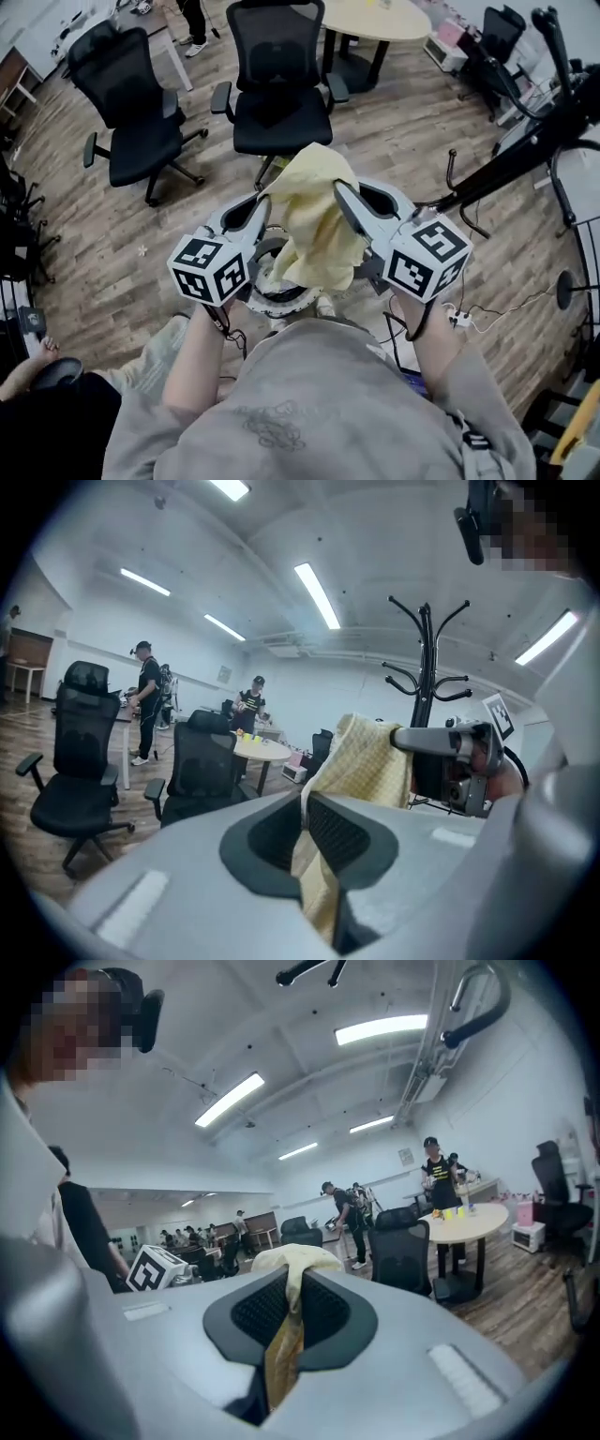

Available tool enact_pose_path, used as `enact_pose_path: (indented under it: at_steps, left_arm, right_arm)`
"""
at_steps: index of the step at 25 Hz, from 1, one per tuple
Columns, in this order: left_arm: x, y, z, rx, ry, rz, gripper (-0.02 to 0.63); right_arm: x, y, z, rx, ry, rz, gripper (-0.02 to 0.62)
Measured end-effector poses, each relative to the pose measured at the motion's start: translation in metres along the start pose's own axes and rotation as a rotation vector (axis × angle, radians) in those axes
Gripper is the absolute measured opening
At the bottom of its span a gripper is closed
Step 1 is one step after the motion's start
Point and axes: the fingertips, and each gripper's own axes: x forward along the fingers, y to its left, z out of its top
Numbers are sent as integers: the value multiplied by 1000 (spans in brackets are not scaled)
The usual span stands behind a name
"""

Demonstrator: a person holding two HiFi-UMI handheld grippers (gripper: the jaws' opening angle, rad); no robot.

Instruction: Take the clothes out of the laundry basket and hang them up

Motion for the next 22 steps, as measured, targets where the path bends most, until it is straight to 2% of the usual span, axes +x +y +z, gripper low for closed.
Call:
enact_pose_path:
  at_steps: [6, 13, 17, 22]
  left_arm:
    - [50, -37, 48, 72, -41, -110, 23]
    - [114, -97, 90, 172, -58, -257, 26]
    - [144, -134, 93, 199, -36, -345, 27]
    - [161, -180, 78, 218, 11, -452, 29]
  right_arm:
    - [-33, -53, 46, -54, -98, -156, 38]
    - [-90, -117, 89, -160, -189, -388, 38]
    - [-130, -139, 91, -171, -206, -508, 38]
    - [-183, -140, 77, -179, -205, -625, 38]
